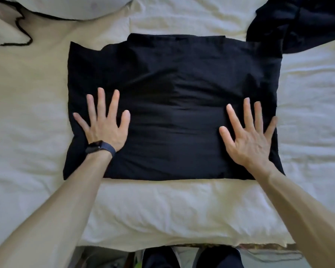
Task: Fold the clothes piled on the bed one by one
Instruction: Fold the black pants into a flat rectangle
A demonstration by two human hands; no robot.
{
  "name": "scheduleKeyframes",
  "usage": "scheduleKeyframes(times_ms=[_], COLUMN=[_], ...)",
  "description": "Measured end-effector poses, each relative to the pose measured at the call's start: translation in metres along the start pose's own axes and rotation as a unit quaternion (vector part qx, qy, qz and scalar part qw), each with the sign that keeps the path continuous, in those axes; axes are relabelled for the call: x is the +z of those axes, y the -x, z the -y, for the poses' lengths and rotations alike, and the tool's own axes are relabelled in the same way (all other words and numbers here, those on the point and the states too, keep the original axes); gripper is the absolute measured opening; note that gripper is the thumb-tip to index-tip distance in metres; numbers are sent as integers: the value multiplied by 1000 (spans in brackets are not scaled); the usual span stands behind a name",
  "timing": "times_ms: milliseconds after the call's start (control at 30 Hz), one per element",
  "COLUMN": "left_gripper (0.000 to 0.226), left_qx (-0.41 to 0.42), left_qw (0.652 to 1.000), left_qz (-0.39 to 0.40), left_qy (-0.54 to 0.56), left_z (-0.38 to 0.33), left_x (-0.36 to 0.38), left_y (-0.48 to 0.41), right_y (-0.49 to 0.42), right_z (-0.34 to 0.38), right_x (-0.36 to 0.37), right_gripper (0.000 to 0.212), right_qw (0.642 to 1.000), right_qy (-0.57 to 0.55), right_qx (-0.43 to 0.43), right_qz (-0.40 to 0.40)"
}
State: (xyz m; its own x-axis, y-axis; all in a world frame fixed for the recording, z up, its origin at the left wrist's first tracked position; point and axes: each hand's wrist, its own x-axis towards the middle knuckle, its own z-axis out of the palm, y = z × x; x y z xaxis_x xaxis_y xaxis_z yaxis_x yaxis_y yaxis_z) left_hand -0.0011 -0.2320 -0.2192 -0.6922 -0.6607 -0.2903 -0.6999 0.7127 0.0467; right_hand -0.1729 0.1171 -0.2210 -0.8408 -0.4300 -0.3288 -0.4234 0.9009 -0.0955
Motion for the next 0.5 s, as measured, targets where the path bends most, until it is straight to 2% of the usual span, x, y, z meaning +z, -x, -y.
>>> scheduleKeyframes(times_ms=[133,233,333,400,500], left_gripper=[57,58,60,62,74], left_qx=[-117,-115,-43,50,201], left_qw=[992,992,997,997,974], left_qz=[39,26,8,12,82], left_qy=[29,33,59,57,66], left_z=[27,10,-46,-97,-181], left_x=[-22,-34,-37,-32,-11], left_y=[8,38,81,117,165], right_y=[7,22,43,56,71], right_z=[-13,-29,-53,-72,-104], right_x=[-14,-23,-31,-36,-41], right_gripper=[62,62,61,61,62], right_qw=[997,991,983,980,979], right_qy=[-19,-30,-63,-106,-133], right_qx=[72,117,155,149,130], right_qz=[37,55,72,78,83])
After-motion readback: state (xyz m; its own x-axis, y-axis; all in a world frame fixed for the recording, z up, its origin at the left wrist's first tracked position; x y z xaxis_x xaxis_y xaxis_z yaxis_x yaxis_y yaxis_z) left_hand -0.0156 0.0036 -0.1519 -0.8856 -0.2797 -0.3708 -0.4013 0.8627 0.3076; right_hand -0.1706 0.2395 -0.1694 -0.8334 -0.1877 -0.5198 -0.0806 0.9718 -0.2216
